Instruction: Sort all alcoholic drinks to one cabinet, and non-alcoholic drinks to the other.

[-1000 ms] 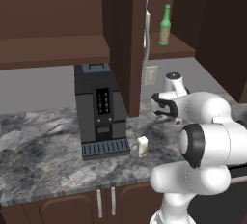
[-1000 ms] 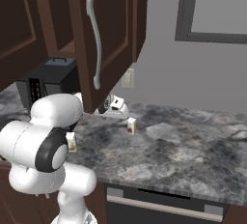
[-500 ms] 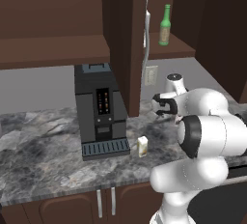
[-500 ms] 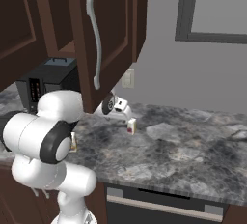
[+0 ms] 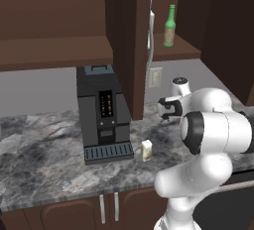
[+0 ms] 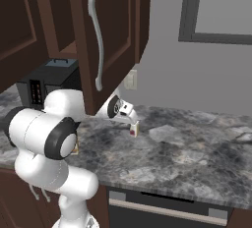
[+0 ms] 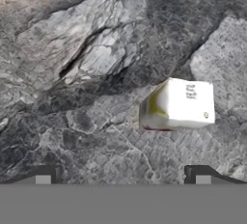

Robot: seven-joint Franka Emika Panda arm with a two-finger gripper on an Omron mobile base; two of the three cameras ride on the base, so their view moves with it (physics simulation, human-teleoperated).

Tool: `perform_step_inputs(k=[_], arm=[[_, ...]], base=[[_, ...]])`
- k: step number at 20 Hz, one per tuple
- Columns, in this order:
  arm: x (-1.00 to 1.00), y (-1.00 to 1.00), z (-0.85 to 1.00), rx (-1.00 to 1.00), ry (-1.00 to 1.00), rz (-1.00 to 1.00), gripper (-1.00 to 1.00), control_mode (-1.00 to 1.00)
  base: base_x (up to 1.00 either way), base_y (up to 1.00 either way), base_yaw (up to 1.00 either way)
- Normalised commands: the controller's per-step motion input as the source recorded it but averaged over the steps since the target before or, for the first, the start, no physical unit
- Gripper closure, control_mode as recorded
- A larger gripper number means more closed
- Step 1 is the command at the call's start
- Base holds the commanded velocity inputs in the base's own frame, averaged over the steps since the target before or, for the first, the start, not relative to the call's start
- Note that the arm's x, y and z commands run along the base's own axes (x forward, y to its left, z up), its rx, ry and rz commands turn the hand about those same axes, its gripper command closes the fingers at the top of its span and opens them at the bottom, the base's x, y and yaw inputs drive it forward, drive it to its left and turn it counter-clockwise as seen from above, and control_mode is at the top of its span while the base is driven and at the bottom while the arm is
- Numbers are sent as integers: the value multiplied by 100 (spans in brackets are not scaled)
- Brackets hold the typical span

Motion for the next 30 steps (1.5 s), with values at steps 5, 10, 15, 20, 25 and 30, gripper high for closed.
perform_step_inputs(k=[5, 10, 15, 20, 25, 30], arm=[[12, -10, -1, 0, 0, -3, -100, -100], [13, -8, -7, 0, 0, -3, -100, -100], [9, -11, -8, 0, 0, -3, -100, -100], [8, -11, -10, 0, 0, -3, -100, -100], [8, -9, -10, 0, 0, -2, -100, -100], [3, -4, -6, 0, 0, -2, -100, -100]], base=[[0, 0, 0], [0, 0, 0], [0, 0, 0], [0, 0, 0], [0, 0, 0], [0, 0, 0]])
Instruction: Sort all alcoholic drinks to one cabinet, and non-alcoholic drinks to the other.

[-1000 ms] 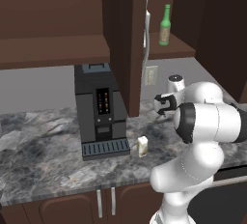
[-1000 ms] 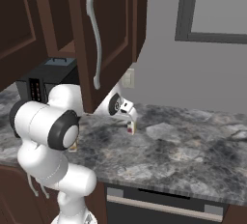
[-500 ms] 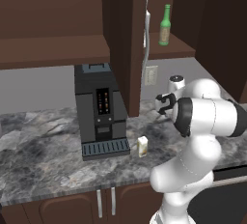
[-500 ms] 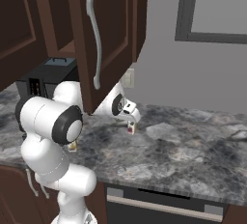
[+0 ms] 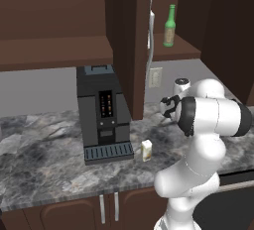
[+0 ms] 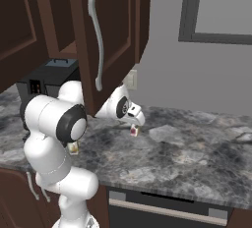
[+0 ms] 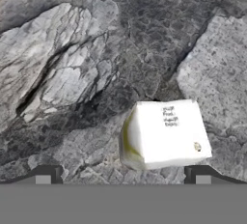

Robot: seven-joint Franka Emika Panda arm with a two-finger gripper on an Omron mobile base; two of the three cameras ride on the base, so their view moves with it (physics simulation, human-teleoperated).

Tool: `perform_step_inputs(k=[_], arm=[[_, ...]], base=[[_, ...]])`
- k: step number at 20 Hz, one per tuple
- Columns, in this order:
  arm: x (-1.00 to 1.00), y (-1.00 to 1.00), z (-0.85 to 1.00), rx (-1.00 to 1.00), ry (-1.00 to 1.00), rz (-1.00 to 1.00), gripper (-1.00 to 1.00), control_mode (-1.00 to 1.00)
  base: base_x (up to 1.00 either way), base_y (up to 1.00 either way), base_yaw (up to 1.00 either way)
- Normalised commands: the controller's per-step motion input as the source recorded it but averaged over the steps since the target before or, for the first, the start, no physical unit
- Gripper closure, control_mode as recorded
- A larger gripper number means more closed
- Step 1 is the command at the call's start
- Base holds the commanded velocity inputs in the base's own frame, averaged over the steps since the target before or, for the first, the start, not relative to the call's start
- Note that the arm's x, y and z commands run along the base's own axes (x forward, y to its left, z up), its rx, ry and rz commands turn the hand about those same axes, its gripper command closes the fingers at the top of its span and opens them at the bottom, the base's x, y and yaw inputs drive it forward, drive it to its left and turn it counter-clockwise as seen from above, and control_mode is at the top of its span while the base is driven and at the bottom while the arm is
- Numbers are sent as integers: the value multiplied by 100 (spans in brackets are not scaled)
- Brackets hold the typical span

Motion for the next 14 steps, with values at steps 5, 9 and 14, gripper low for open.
perform_step_inputs(k=[5, 9, 14], arm=[[0, -5, 0, 0, 0, 0, -100, -100], [0, -8, 0, 0, 0, 0, -100, -100], [0, -6, 0, 0, 0, 0, -100, -100]], base=[[0, 0, 0], [0, 0, 0], [0, 0, 0]])
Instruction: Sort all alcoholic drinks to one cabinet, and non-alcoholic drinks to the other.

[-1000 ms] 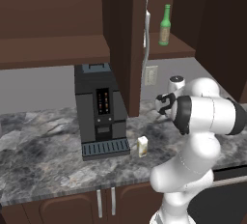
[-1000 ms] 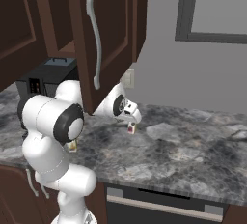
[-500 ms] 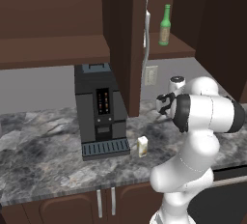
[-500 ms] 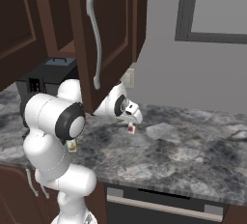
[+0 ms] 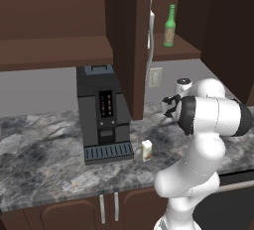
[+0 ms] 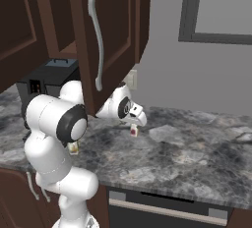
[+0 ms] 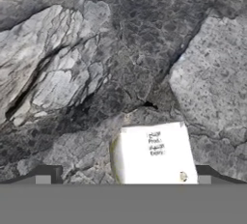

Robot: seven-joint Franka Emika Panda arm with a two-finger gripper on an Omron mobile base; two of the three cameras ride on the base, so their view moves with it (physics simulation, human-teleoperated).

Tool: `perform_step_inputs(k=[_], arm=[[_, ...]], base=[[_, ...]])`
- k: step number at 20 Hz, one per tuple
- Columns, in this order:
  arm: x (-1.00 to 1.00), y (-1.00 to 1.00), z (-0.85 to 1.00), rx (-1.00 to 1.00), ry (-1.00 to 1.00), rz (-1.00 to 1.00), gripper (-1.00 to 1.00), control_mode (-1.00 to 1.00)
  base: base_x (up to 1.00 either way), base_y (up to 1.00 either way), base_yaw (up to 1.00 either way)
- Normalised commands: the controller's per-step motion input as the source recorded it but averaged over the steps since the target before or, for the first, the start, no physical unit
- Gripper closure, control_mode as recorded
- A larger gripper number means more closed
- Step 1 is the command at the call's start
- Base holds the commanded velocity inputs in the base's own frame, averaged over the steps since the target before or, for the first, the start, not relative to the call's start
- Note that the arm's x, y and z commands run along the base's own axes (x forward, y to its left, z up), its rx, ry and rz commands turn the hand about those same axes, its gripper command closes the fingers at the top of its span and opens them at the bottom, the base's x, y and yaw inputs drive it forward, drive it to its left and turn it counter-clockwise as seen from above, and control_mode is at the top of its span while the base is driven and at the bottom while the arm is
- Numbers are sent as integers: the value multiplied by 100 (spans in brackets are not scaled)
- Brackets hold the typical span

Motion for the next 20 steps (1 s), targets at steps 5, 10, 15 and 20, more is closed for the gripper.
perform_step_inputs(k=[5, 10, 15, 20], arm=[[0, -1, 0, 0, 0, 0, -100, -100], [0, -3, -1, 0, 0, 0, -100, -100], [0, -10, -2, 0, 0, 0, -100, -100], [0, -4, -8, 0, -3, 0, -100, -100]], base=[[0, 0, 0], [0, 0, 0], [0, 0, 0], [0, 0, 0]])
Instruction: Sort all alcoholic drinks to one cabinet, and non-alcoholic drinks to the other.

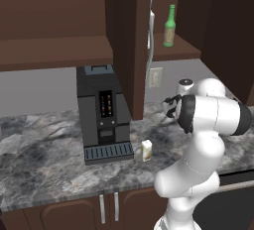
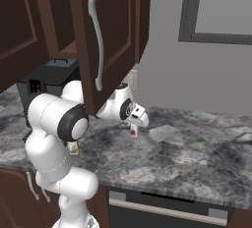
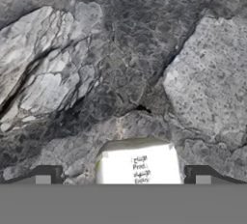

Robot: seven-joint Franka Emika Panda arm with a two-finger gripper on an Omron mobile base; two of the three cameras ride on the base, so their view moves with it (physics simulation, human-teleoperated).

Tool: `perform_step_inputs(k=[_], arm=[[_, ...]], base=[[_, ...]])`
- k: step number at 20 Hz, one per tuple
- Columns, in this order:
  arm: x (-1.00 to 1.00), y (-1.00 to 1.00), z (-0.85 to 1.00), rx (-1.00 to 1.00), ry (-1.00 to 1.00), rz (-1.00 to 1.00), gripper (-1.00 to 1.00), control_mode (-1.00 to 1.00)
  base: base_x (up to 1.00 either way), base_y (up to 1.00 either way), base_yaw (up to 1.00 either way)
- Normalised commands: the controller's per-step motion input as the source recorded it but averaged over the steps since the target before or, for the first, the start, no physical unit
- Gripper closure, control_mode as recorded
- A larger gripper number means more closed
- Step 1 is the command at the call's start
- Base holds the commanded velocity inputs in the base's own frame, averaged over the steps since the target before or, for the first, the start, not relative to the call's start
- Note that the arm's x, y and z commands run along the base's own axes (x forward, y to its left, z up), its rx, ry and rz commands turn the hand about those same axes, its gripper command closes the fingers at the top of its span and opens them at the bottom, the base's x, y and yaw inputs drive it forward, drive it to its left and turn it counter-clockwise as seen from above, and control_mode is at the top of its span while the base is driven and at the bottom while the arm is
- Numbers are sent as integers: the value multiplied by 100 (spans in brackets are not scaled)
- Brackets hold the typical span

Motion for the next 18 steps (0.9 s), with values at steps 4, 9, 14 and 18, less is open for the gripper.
perform_step_inputs(k=[4, 9, 14, 18], arm=[[0, 0, -14, 1, -5, 0, -100, -100], [0, 0, -16, 1, -2, 0, 100, -100], [0, 1, -6, -1, 0, 0, 100, -100], [-1, 11, -1, -9, 0, 0, 100, -100]], base=[[0, 0, 0], [0, 0, 0], [0, 0, 0], [0, 0, 0]])
